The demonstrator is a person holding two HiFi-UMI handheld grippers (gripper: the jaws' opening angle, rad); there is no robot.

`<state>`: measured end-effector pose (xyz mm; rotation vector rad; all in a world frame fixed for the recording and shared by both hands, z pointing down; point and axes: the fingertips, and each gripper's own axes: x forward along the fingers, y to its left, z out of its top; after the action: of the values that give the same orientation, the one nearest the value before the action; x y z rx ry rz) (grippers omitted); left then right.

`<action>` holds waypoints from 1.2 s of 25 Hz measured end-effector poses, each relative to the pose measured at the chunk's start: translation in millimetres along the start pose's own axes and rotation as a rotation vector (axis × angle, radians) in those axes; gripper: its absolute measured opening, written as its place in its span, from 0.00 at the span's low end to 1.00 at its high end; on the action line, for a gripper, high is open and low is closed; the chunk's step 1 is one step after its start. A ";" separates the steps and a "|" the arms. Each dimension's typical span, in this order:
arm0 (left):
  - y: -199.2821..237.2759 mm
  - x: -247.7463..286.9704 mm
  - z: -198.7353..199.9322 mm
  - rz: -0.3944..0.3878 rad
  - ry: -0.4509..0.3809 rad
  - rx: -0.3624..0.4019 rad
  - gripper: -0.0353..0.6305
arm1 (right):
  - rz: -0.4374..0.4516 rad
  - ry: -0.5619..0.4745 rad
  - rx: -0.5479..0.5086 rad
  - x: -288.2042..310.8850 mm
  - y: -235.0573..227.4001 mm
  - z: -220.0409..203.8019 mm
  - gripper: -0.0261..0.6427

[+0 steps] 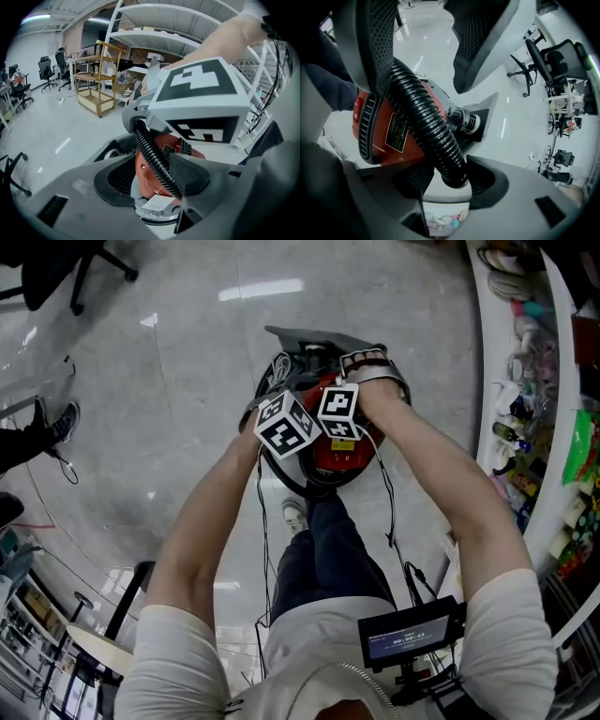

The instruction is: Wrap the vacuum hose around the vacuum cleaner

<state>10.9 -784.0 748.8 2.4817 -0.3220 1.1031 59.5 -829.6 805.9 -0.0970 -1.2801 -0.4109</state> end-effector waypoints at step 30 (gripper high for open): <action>-11.2 -72.8 0.8 0.140 -0.071 -0.200 0.40 | 0.124 -0.357 0.780 -90.5 33.4 -57.4 0.34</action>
<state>-32.7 -771.0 690.7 2.3526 -0.6054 0.9846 103.1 -793.6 708.9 0.4247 -1.6965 0.2422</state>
